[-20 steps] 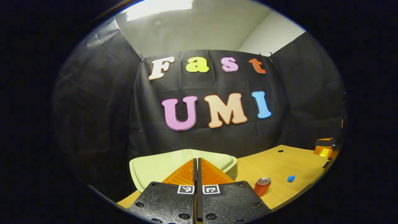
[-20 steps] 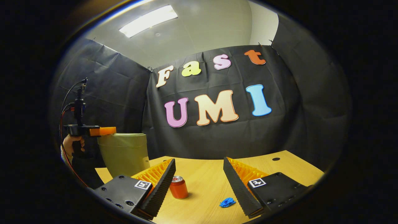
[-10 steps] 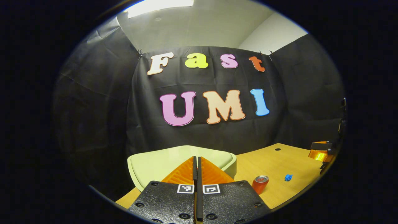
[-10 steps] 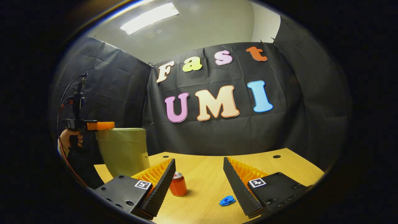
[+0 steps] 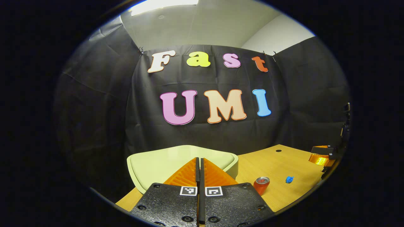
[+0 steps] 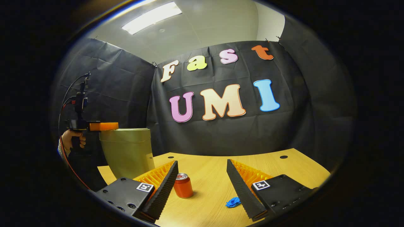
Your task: Press the lid of the desktop garbage bin to open it, pick up the crumpled paper on the desktop and throw it into the bin, then pick up the pop can on the desktop and drop it into the bin, and finally close the garbage bin lid.
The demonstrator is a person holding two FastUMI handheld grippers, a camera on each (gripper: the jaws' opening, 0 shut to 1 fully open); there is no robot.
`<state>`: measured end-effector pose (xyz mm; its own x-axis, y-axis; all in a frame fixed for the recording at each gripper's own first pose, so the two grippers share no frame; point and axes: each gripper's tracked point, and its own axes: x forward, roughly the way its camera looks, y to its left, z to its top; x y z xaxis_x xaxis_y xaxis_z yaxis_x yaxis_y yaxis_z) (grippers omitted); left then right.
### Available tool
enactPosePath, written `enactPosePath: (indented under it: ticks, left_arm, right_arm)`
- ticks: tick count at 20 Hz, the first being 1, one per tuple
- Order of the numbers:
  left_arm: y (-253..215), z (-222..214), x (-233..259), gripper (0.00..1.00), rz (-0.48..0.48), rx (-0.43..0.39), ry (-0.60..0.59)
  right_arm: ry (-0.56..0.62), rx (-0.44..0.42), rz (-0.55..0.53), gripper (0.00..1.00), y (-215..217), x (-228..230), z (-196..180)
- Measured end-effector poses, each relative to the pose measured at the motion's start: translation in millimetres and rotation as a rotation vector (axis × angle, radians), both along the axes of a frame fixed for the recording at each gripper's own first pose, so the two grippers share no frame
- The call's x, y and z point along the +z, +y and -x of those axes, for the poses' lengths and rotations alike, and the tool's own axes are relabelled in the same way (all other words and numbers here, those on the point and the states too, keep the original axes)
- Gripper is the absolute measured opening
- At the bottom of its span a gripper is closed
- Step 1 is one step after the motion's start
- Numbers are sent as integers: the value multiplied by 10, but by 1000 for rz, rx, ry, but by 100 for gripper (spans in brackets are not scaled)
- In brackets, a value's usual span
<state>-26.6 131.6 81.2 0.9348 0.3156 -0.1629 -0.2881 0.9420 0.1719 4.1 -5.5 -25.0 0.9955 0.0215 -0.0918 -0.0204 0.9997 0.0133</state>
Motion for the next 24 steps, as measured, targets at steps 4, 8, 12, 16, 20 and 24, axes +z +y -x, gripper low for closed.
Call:
enactPosePath:
  ticks: [4, 8, 12, 16, 20, 24]
  left_arm:
    - [5, -35, 57, 0, -25, 2, -26]
    - [-2, -48, 114, 0, -50, -2, -25]
    - [-6, -90, 367, 0, -123, -1, -63]
    - [-168, -153, 596, 0, -173, -38, -99]
    - [-487, -216, 575, 0, -146, -115, -113]
    - [-854, -296, 358, 0, -87, -210, -101]
  right_arm:
    - [-9, 4, 6, 97, 20, 26, 15]
    - [-13, 8, 19, 97, 32, 31, 3]
    - [-1, 7, 11, 97, 24, -7, 8]
    - [-4, 7, 12, 97, 18, 4, 11]
    - [-2, 8, 10, 97, 24, -2, 9]
    - [0, 15, 4, 97, 52, -3, 11]
